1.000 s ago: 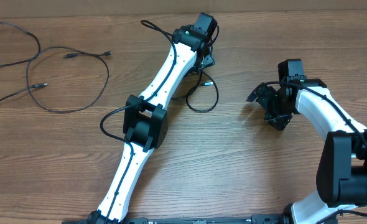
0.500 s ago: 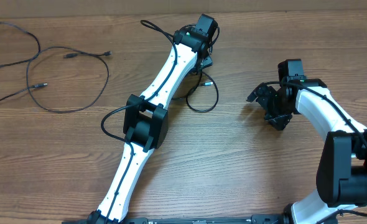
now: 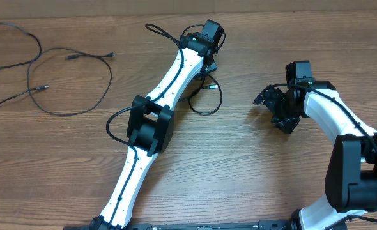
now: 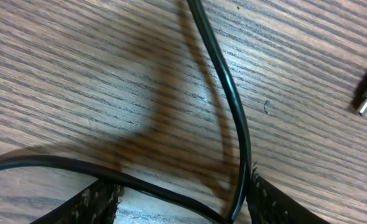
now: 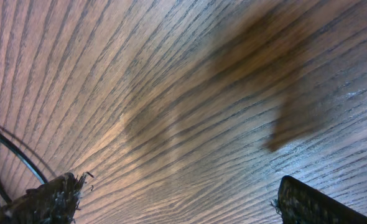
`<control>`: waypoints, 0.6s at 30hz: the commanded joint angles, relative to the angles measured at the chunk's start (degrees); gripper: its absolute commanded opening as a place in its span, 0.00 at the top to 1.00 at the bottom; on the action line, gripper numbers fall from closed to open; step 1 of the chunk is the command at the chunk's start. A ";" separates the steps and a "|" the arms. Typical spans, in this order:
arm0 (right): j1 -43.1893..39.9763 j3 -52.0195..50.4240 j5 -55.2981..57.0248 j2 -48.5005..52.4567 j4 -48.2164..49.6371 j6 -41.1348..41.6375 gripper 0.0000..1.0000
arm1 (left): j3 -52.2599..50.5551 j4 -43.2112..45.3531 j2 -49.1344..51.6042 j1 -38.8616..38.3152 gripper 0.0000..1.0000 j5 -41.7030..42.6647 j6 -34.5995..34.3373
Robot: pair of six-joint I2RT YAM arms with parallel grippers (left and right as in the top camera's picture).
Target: Untangle cables
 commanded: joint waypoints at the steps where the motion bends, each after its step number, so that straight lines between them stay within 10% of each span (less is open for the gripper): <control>1: 0.37 -0.28 0.98 -0.07 0.31 -0.44 0.00 | -2.10 0.24 1.49 -0.17 0.34 5.68 -1.27; 5: 0.37 -0.28 1.01 -0.07 0.28 -0.44 0.00 | -2.10 1.68 1.49 -0.39 0.37 8.46 -1.27; 12: 0.37 -0.28 0.98 -0.07 0.28 -0.44 0.00 | -2.10 0.39 1.49 -0.42 0.96 8.44 -0.92; 18: 0.37 -0.28 0.98 -0.07 0.28 -0.44 0.00 | -0.90 -3.08 0.96 0.48 0.96 8.63 5.03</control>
